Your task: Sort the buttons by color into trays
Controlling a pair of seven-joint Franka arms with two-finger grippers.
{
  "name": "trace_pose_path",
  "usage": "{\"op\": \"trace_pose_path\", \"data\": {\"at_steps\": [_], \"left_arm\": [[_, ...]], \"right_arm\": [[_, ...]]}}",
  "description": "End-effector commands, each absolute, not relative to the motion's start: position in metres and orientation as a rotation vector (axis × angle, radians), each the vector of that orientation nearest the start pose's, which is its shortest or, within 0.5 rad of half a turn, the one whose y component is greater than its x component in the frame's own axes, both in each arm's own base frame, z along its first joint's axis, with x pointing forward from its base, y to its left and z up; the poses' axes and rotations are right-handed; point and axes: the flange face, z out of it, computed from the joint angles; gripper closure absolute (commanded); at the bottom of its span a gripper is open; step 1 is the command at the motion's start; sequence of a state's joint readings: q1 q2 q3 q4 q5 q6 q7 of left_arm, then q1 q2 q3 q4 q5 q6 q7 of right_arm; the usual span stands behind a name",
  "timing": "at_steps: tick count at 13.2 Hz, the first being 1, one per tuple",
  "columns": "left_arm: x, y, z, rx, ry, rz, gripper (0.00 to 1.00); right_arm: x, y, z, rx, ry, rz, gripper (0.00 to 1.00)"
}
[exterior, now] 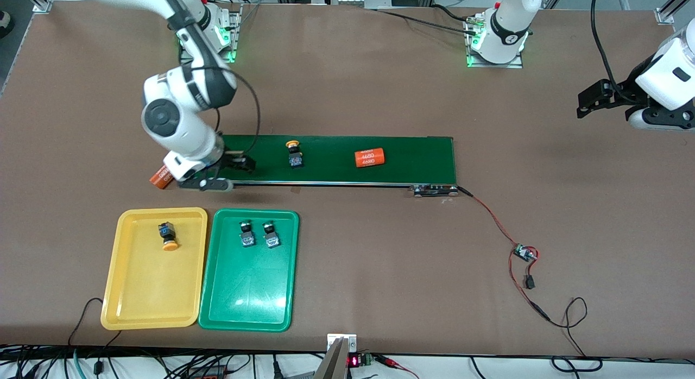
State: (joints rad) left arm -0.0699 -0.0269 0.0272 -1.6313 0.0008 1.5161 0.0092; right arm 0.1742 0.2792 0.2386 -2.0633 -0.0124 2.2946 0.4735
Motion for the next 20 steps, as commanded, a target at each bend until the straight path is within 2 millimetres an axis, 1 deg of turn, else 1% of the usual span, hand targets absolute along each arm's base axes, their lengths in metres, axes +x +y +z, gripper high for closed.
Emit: {"op": "trace_pose_path", "data": {"at_steps": [1, 3, 5, 6, 8, 9, 11, 12, 14, 15, 16, 17, 18, 19, 20], "left_arm": [[0.531, -0.027, 0.61, -3.123, 0.107, 0.189, 0.0], [0.528, -0.028, 0.61, -3.12, 0.109, 0.225, 0.0], [0.528, -0.032, 0.612, -3.12, 0.121, 0.223, 0.0], [0.528, -0.03, 0.613, -3.12, 0.121, 0.22, 0.0], [0.526, -0.03, 0.607, -3.12, 0.136, 0.249, 0.0], [0.527, -0.03, 0.605, -3.121, 0.136, 0.257, 0.0], [0.539, -0.033, 0.602, -3.123, 0.143, 0.233, 0.0], [0.541, -0.033, 0.601, -3.123, 0.143, 0.228, 0.0], [0.545, -0.024, 0.592, -3.137, 0.114, 0.248, 0.0], [0.543, -0.025, 0.588, -3.123, 0.089, 0.266, 0.0], [0.546, -0.027, 0.588, -3.115, 0.083, 0.256, 0.0], [0.554, -0.023, 0.58, -3.101, 0.081, 0.245, 0.0], [0.556, -0.022, 0.584, -3.096, 0.081, 0.211, 0.0], [0.558, -0.02, 0.591, -3.095, 0.075, 0.185, 0.0], [0.556, -0.007, 0.6, -3.063, 0.034, 0.154, 0.0]], "right_arm": [[0.512, 0.261, 0.306, -3.104, 0.149, 0.081, 0.0], [0.505, 0.277, 0.308, -3.094, 0.146, 0.056, 0.0], [0.498, 0.292, 0.306, -3.093, 0.118, 0.039, 0.0], [0.498, 0.294, 0.304, -3.095, 0.109, 0.037, 0.0], [0.491, 0.308, 0.295, -3.092, 0.068, 0.042, 0.0], [0.49, 0.31, 0.291, -3.093, 0.062, 0.048, 0.0], [0.487, 0.313, 0.282, -3.107, 0.035, 0.062, 0.0], [0.486, 0.315, 0.276, -3.114, 0.021, 0.071, 0.0], [0.486, 0.314, 0.267, -3.124, 0.003, 0.071, 0.0], [0.486, 0.313, 0.259, -3.133, -0.008, 0.08, 0.0], [0.487, 0.311, 0.254, -3.148, -0.033, 0.073, 0.0], [0.49, 0.309, 0.247, -3.155, -0.055, 0.056, 0.04], [0.49, 0.31, 0.24, -3.151, -0.059, 0.058, 0.13], [0.49, 0.309, 0.237, -3.152, -0.058, 0.06, 0.27], [0.491, 0.309, 0.238, -3.151, -0.058, 0.058, 0.5]]}}
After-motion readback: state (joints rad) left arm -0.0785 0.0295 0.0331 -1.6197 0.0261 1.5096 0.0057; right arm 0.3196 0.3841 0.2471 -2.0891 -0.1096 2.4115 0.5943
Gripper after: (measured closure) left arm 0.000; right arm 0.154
